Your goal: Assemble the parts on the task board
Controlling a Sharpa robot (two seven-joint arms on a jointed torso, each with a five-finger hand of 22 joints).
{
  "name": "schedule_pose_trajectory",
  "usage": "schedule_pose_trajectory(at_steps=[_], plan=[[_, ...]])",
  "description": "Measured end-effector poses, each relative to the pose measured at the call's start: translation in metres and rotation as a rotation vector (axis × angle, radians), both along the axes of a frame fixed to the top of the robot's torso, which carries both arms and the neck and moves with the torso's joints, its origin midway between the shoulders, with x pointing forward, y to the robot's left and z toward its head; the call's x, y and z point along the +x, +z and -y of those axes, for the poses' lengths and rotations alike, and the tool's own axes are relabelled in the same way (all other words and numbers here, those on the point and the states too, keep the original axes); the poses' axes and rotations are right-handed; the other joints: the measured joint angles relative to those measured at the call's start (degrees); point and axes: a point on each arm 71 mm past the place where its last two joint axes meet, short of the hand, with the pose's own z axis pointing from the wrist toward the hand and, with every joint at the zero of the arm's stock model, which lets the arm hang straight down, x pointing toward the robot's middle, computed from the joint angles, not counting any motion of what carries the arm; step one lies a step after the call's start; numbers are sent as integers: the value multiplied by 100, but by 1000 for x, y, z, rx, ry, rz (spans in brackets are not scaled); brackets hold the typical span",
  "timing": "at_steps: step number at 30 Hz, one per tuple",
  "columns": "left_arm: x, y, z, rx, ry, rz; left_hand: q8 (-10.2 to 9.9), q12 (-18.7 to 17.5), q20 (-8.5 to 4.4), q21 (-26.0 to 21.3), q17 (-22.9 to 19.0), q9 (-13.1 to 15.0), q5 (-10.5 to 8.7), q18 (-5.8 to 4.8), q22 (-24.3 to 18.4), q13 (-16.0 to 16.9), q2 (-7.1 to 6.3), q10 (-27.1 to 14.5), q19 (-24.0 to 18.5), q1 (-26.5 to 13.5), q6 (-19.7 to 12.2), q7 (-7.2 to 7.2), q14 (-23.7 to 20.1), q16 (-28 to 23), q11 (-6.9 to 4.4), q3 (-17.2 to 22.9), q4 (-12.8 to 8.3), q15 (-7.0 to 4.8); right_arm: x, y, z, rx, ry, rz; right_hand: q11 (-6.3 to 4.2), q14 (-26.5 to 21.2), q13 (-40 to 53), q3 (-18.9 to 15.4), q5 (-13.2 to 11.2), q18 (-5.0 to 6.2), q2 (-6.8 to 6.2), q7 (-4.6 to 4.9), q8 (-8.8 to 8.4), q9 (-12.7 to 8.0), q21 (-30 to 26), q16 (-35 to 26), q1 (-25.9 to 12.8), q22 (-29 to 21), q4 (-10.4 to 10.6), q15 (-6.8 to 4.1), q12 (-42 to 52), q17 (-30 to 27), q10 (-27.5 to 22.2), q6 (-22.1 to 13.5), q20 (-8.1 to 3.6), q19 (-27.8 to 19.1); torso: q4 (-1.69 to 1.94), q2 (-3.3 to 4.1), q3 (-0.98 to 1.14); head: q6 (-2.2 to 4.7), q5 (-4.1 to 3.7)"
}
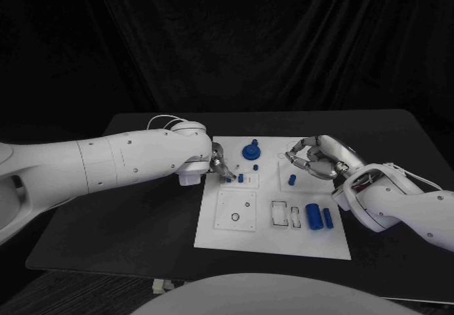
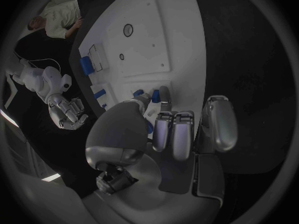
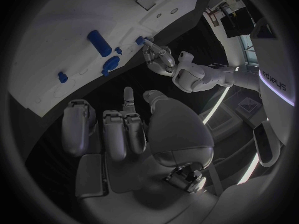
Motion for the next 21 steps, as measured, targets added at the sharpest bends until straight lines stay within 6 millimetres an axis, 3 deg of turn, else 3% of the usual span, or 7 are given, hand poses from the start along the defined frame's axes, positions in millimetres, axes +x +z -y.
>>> schedule_pose_trajectory(at_steps=[10, 14, 18, 21], plan=[[-3, 5, -7, -25, 35, 41, 56, 0, 0, 0, 0, 73, 23, 0, 0, 0, -25, 0, 0, 25, -1, -1, 0, 0, 0, -31, 0, 0, 0, 0, 1, -2, -1, -2, 0, 0, 0, 0, 0, 0, 0, 0, 0, 0, 0, 0, 0, 5, 0, 0, 0, 0, 0, 0, 0, 0, 0, -1, -1, 0, -19], [-3, 11, -11, -34, 46, 62, 304, 0, 0, 24, 0, 245, 23, 1, 0, 0, -37, 6, 0, 71, 33, -34, 23, 0, -57, -95, 16, -23, 0, 0, 1, -2, -2, -3, 0, 0, 0, 0, 0, 0, 0, 0, 0, -5, 0, 0, 0, 4, 0, 0, 0, 0, 0, 0, 0, 0, 1, -3, -2, 0, -28], [-2, 17, -13, -42, 56, 80, 348, 0, -20, 24, 0, 306, 22, 0, 0, 0, -37, -10, 21, 71, 34, -35, 32, -22, -73, -128, 30, -32, 1, -1, 1, -3, -3, -3, 0, 0, 0, 0, 0, 0, 0, 0, 0, -5, 0, 0, 0, 4, 0, 0, 0, 0, 0, 0, 0, 0, 1, -4, -2, 0, -37], [-1, 21, -14, -52, 63, 94, 383, 0, -42, 24, 0, 336, 22, 0, 0, 0, -37, -10, -1, 71, 13, -55, 32, -22, -73, -167, 39, -32, 1, -1, 1, -4, -4, -4, 0, 0, 0, 0, 0, 92, 0, 0, 0, -4, -27, 0, 0, 4, 0, 0, 0, 0, 0, 0, 0, 0, 1, -5, -2, 0, -33]])
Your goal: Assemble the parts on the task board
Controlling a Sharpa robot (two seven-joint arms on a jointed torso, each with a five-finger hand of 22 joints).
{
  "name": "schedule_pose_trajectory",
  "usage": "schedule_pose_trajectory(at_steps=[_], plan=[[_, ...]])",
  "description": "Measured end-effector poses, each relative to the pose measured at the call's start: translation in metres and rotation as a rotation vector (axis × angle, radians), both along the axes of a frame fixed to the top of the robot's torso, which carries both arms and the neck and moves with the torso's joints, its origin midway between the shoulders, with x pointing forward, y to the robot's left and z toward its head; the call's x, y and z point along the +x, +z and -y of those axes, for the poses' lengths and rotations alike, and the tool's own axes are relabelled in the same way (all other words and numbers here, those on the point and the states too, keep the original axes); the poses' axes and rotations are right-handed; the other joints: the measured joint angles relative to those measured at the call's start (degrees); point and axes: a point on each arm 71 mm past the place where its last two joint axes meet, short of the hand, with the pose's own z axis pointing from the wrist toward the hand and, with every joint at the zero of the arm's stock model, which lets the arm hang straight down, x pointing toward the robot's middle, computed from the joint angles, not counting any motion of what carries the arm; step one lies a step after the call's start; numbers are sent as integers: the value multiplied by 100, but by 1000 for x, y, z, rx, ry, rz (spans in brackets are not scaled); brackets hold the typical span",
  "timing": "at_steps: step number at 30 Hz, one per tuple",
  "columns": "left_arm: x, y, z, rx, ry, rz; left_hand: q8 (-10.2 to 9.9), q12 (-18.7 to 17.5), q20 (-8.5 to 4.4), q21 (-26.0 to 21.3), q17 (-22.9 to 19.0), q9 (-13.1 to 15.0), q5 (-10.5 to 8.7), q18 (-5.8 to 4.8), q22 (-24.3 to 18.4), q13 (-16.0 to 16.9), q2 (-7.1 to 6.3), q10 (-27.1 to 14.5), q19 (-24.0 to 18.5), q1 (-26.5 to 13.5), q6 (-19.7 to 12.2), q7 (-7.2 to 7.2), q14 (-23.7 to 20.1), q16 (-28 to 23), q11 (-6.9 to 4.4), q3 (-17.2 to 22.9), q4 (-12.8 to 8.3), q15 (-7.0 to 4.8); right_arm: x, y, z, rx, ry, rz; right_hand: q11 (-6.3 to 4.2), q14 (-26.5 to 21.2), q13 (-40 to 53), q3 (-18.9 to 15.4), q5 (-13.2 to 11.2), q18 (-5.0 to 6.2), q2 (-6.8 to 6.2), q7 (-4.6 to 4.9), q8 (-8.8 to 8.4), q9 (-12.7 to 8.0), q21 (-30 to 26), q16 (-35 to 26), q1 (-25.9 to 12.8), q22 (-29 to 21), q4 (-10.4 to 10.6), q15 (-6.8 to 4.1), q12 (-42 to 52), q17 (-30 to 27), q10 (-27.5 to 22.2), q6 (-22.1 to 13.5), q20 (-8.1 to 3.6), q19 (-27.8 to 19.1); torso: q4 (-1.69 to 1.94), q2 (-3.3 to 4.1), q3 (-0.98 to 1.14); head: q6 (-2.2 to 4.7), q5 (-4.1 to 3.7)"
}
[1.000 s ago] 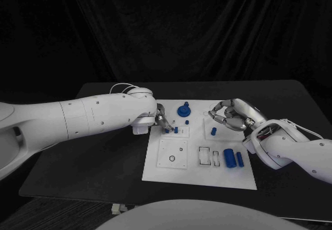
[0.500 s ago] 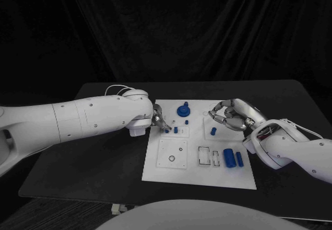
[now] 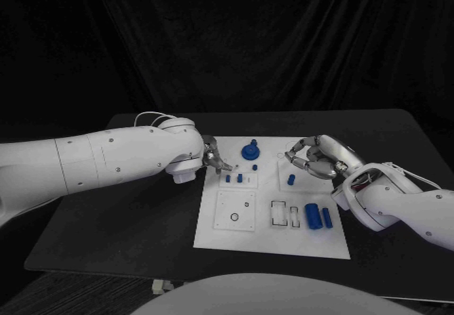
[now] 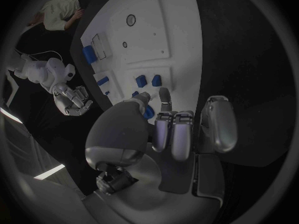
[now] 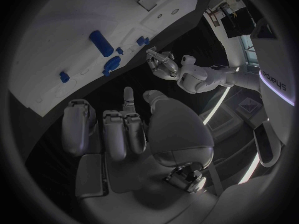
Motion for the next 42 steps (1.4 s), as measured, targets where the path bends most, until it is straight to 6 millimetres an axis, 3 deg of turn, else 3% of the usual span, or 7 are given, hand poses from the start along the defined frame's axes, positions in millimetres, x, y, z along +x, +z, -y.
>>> schedule_pose_trajectory(at_steps=[13, 22, 26, 29, 31, 37, 42], plan=[[11, 21, -3, -117, 19, 113, 44, 6, 0, 139, 0, 63, 91, 0, 0, 0, -72, 21, 0, 542, -156, -28, -22, 71, -21, 65, -76, -21, -1, 1, 4, -1, -6, -1, 0, 0, 0, 0, 23, -1, 0, 0, 0, 1, 0, 0, 0, -1, 0, 0, 0, 0, 0, 0, 0, 0, -2, 3, 1, 0, -48], [23, 37, 13, -318, -102, 304, -497, -1264, 164, -343, 0, -636, -184, 101, 0, 45, -325, -563, -219, 2066, -230, 191, -28, -592, 202, 765, -75, 227, -5, 6, 7, 6, -8, 9, 0, 0, 0, 0, 23, -2, 0, 0, 0, 1, 0, 0, 0, -1, 0, 0, 0, 0, 0, 0, 0, 0, -3, 4, 1, 0, -52], [28, 43, 24, -384, -197, 375, -892, -4248, 333, -899, -87, -1240, -335, 101, 1, -1699, -482, -2562, -871, 2581, -125, 436, -1254, -2145, 463, 1129, -94, 472, -4, 14, 8, 9, -7, 27, 0, 0, 0, 16, 23, -3, -23, 0, 0, 1, 0, 0, 23, -2, -16, 0, 0, 0, 0, 0, 0, 0, -7, 5, 1, 0, -62], [33, 47, 32, -403, -284, 437, -1505, -5557, 468, -847, -944, -1855, -450, 99, 5, -2829, -700, -3233, -1143, 2841, -359, 700, -2733, -3475, 768, 1357, -86, 713, -4, 21, 11, 12, -10, 44, 0, 0, 0, 16, 23, -3, -47, 0, 23, 1, 0, 0, 47, -2, -16, 0, 0, 0, 0, 0, 0, 0, -7, 4, 1, 0, -82], [35, 48, 36, -393, -346, 483, -1937, -6353, 519, -752, -1316, -2324, -542, 99, 5, -3635, -855, -3610, -1193, 2841, -386, 766, -2777, -3675, 884, 1411, -79, 789, -4, 24, 12, 13, -12, 51, 0, 0, 0, 16, 23, -3, -47, 0, 23, 1, 14, 0, 47, -2, -16, 0, 0, 0, 0, 0, 0, 0, -7, 4, 1, 0, -91], [33, 43, 46, -276, -593, 635, -2650, -7302, 176, 1006, -1496, -3411, -1044, 35, 4, -5470, -1012, -3461, -7, 2524, 110, 14, -468, -2764, 262, 823, -54, 183, -4, 28, 15, 13, -15, 64, 0, 0, 0, 16, 23, -3, -47, 0, 23, 1, 50, 0, 47, -2, -16, 0, 0, 0, 0, 0, 0, 0, -4, 9, 1, 0, -120], [28, 35, 60, -177, -758, 688, -2725, -7388, 164, 1093, -1527, -3597, -1067, 39, 4, -5798, -999, -3407, 4, 2511, 313, 44, -263, -2601, 257, 621, -90, 125, -4, 28, 15, 12, -14, 66, 0, 0, 0, 15, 22, -4, -47, 0, 23, 1, 50, 0, 47, -3, -16, 0, 0, 0, 0, 0, 0, 0, -4, 15, 1, 0, -123]])
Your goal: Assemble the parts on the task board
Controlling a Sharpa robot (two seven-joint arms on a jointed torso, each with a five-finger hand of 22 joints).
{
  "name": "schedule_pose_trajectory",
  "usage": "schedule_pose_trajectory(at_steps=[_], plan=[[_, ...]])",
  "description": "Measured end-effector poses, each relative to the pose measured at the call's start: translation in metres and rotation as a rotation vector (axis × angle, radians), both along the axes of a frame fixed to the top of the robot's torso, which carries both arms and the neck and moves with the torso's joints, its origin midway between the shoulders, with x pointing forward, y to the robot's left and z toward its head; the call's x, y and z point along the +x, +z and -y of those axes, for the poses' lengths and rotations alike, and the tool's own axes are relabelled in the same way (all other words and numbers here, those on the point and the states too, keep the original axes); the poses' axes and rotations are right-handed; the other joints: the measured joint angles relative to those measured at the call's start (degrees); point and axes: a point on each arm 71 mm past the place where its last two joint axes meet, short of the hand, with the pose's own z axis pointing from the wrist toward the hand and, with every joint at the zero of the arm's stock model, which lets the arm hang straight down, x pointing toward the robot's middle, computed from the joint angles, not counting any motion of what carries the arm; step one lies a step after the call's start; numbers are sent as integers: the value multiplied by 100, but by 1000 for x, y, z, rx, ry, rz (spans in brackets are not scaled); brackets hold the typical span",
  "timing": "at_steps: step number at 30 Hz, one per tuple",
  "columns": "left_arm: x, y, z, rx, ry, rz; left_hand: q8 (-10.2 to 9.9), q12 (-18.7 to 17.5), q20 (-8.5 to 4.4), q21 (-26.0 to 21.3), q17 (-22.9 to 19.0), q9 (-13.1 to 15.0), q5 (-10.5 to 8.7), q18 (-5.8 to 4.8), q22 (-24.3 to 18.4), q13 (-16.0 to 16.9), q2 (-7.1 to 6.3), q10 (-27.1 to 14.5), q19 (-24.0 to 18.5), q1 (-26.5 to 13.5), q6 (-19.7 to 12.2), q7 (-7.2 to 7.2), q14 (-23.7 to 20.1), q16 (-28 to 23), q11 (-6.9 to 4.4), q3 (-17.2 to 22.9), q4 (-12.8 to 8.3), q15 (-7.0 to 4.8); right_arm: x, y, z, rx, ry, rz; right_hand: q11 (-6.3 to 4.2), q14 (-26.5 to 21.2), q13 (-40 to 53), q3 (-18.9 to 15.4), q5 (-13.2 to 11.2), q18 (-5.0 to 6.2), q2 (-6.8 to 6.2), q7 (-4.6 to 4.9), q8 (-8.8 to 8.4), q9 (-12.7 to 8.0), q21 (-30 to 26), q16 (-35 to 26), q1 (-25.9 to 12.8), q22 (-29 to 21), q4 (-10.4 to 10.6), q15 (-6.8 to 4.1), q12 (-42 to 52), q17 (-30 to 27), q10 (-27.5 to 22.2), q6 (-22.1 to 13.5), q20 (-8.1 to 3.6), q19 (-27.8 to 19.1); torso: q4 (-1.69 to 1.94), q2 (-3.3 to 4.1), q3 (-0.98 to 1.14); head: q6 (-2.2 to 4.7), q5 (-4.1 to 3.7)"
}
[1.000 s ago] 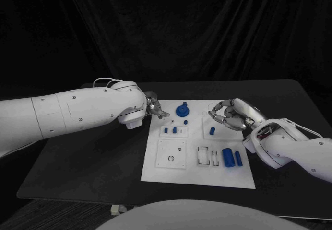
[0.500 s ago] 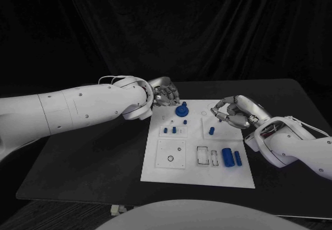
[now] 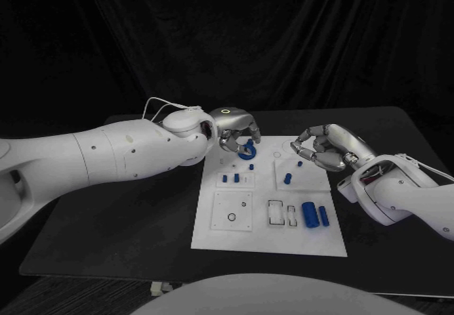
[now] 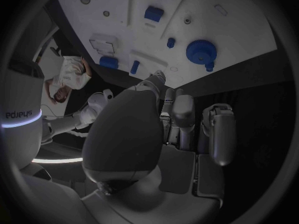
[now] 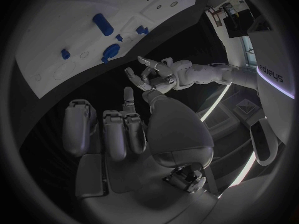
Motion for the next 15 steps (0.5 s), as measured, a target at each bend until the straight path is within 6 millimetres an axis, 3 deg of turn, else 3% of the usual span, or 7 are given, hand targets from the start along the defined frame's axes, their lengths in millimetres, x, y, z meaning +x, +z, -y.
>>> schedule_pose_trajectory(at_steps=[15], plan=[[-5, -24, 13, 146, -89, 58, -27, 40, 0, -74, -134, -162, 7, 3, -1, -232, 23, 486, -1, 23, 272, 12, 18, 97, -8, -99, 27, -1, 1, 0, -1, -2, 5, 4, 0, 0, 0, 0, 0, 0, 0, 0, 0, 0, 0, 0, 0, 0, 0, 0, 0, 0, 0, 0, 0, 0, 11, 7, -7, 0, -70]])
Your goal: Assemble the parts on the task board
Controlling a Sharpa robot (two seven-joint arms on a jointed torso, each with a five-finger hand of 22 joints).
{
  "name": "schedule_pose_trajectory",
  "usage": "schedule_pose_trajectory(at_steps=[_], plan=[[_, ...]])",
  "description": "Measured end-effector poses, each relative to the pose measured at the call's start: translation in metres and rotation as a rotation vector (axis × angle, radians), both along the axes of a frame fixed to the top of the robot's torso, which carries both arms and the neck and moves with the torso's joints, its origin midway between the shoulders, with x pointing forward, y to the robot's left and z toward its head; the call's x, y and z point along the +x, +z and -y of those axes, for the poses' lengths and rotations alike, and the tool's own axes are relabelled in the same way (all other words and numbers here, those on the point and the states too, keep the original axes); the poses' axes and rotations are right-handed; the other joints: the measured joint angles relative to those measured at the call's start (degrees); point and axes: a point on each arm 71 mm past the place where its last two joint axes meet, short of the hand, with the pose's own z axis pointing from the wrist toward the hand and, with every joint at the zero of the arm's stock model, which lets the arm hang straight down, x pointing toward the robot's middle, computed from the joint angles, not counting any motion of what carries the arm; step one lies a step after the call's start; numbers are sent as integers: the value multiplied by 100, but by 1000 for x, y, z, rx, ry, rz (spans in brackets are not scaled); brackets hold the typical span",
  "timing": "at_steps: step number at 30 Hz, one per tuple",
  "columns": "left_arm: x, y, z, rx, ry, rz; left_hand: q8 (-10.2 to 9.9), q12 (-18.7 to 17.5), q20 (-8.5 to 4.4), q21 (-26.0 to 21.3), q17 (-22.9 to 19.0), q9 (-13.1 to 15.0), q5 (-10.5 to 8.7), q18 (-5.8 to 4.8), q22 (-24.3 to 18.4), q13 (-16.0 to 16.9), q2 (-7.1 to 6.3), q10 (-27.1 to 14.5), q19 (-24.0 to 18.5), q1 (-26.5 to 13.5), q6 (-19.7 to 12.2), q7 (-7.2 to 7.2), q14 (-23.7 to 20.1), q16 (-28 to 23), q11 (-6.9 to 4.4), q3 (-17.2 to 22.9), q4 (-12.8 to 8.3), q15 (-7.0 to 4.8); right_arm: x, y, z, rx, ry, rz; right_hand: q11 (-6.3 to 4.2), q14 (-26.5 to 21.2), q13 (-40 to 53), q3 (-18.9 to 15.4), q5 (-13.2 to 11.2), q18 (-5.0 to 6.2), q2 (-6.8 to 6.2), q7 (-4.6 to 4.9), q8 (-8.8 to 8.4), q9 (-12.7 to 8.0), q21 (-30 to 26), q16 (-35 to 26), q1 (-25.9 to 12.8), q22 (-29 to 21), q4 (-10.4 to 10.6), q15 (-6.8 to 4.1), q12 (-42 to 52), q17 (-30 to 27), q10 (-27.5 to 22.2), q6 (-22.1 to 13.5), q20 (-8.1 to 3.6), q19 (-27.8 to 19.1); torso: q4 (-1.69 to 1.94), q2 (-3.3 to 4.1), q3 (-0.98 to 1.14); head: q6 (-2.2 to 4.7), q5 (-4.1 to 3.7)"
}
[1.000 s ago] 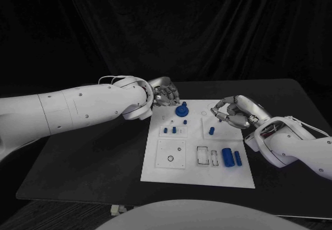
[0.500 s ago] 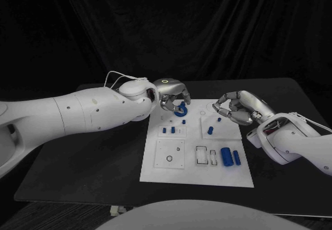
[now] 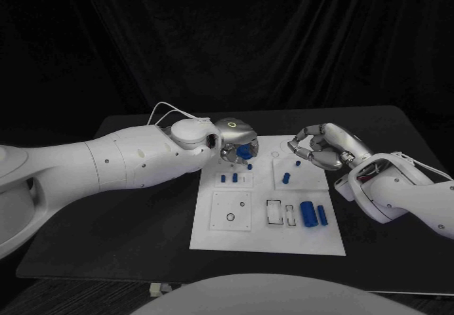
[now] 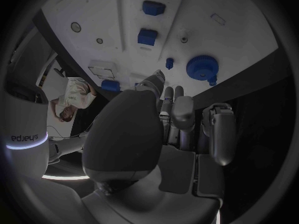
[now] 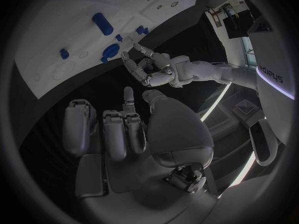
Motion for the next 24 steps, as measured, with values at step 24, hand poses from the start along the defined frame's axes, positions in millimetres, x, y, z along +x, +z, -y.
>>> schedule_pose_trajectory(at_steps=[24], plan=[[1, -16, 10, 35, 6, -5, 0, 77, 0, -26, -211, -89, 594, 2, -1, -20, 40, 320, -1, 148, 163, 38, -64, 23, 16, 184, -151, -21, 1, -3, 0, -4, 2, -4, 0, 0, 0, 0, 0, 0, 0, 0, 0, -5, 0, 0, 0, 3, 0, 0, 0, 0, 0, 0, 0, 0, -3, -5, 3, 0, 12]])
